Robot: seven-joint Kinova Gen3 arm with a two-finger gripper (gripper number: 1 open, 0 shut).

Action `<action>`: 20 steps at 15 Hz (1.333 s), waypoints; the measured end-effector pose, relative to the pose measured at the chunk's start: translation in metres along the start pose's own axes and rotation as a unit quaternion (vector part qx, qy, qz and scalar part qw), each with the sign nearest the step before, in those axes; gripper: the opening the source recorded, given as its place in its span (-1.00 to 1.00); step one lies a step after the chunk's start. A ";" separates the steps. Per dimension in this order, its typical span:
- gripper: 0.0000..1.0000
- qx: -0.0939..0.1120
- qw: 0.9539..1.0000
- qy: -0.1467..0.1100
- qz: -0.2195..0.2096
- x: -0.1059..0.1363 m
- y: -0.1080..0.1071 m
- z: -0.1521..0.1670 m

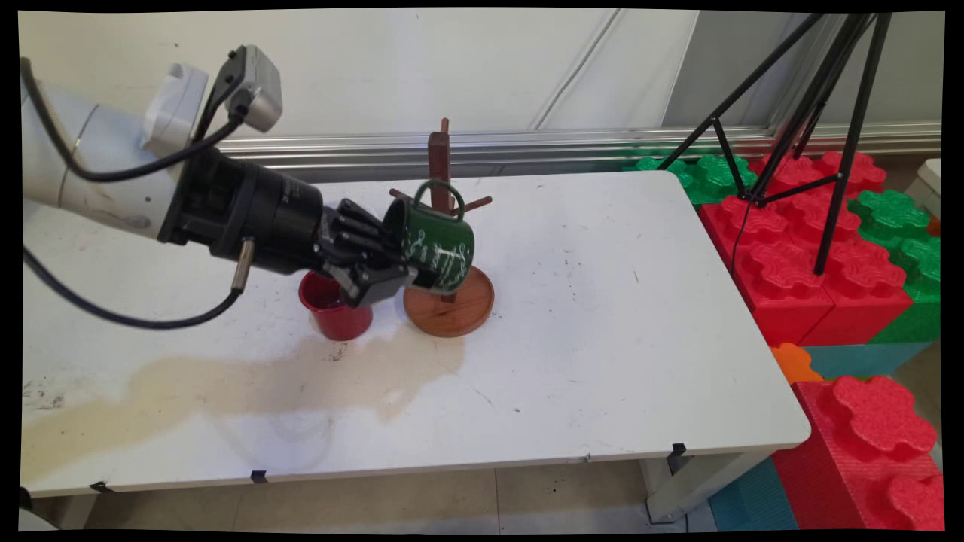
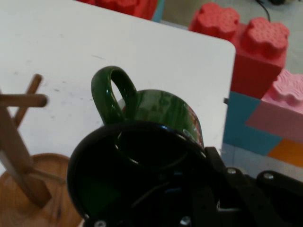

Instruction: Place the picked object on the table

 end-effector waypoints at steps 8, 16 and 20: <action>-1.00 0.005 0.992 -0.119 0.043 -0.025 0.010 -0.020; -1.00 0.040 0.963 -0.254 0.074 -0.059 -0.011 -0.043; -1.00 0.058 0.943 -0.316 0.084 -0.073 -0.016 -0.047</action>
